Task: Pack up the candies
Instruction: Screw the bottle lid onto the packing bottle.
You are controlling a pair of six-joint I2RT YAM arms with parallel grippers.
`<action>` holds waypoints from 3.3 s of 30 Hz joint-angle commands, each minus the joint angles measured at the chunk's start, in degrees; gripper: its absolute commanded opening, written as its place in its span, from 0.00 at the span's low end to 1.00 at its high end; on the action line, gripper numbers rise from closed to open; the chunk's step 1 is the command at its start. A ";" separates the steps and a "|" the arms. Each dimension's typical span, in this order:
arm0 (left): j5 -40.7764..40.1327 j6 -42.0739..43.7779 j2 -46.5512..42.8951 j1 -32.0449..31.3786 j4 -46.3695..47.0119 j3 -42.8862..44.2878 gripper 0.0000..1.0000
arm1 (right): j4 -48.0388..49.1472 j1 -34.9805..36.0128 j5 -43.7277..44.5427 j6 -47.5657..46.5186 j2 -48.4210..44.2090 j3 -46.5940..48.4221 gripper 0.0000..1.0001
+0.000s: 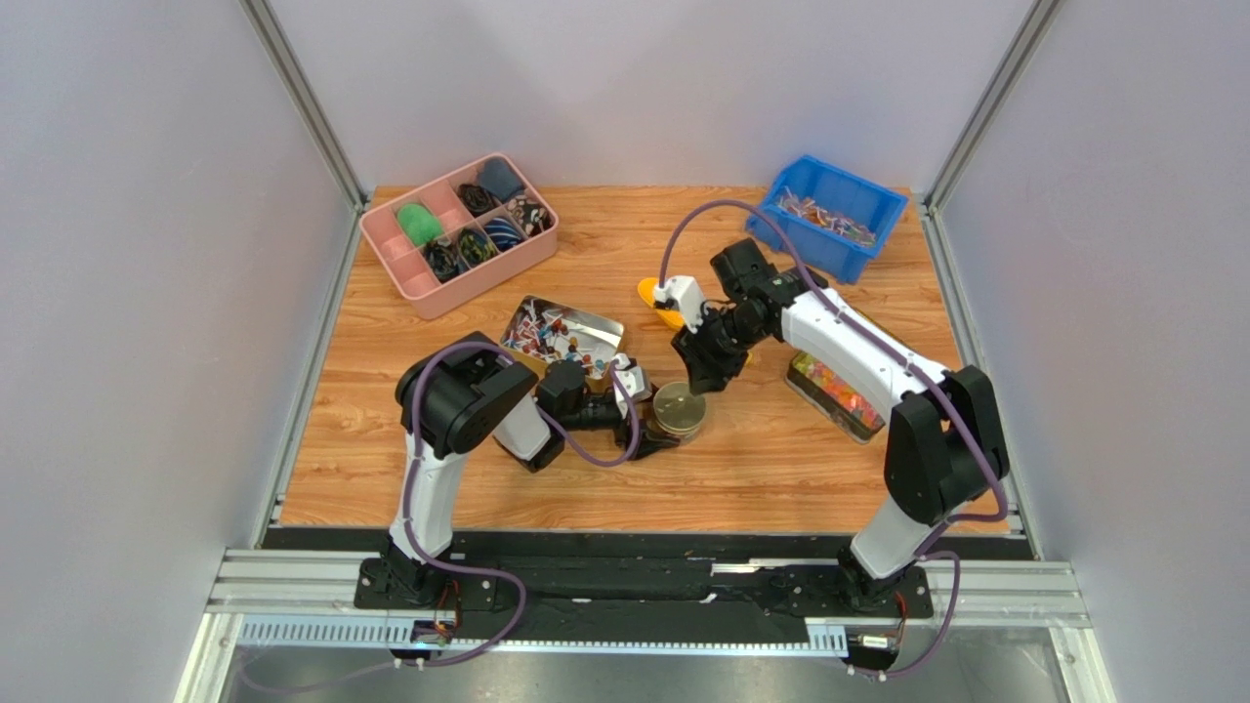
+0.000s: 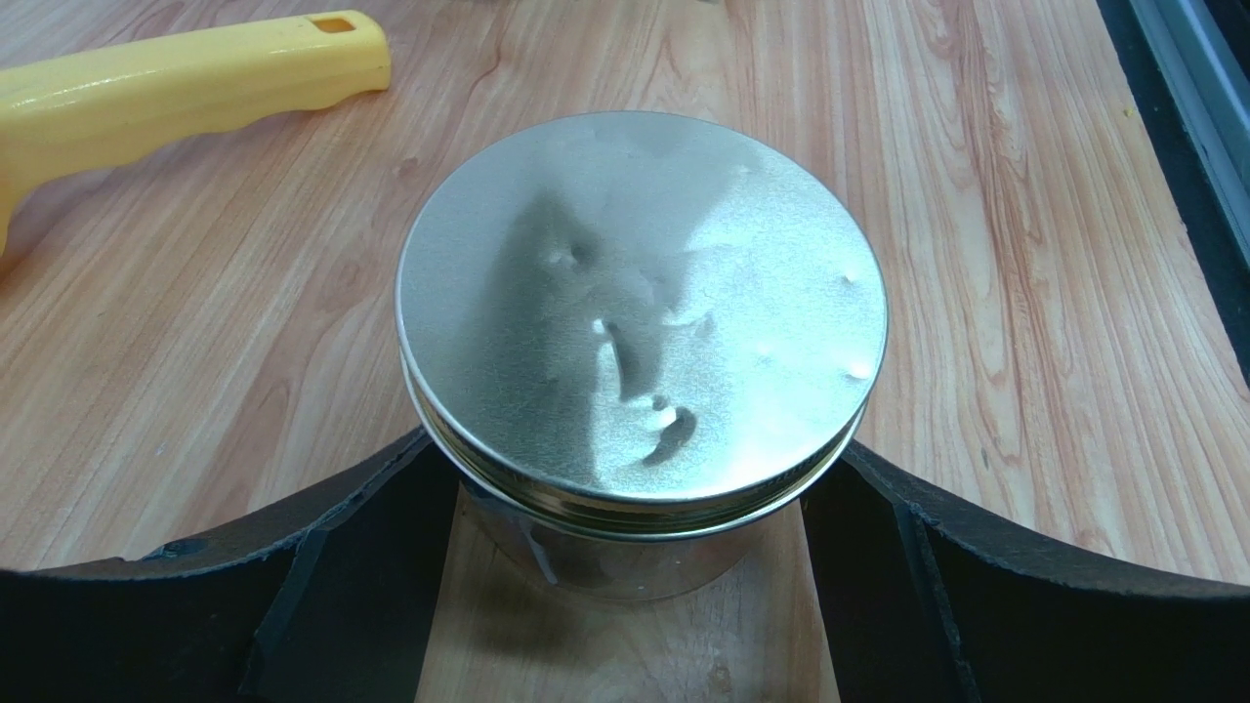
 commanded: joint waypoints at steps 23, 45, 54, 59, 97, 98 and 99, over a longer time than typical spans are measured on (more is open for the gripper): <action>-2.77 2.48 -0.96 0.24 1.15 2.52 0.58 | 0.86 1.31 -7.31 -1.21 14.42 11.59 0.38; -3.83 2.66 -1.22 0.33 -0.25 2.61 0.58 | 1.82 -2.03 -0.64 -1.75 8.44 1.39 0.37; -3.39 2.48 -1.14 0.24 -0.25 2.79 0.57 | 3.14 -2.12 1.74 -1.30 5.28 -0.28 0.43; -3.21 2.40 -1.14 0.33 -0.25 2.79 0.57 | 3.32 -2.12 1.83 -0.07 5.89 4.19 0.55; -2.68 1.96 -1.14 0.42 -1.22 3.22 0.57 | 4.55 1.92 -1.43 0.37 13.71 10.80 0.26; -2.68 2.04 -1.22 0.42 -1.31 3.22 0.57 | 4.72 1.92 -1.16 0.37 13.63 10.19 0.25; -2.77 1.96 -1.22 0.42 -1.31 3.31 0.57 | 4.64 1.92 -0.99 0.28 13.62 9.83 0.25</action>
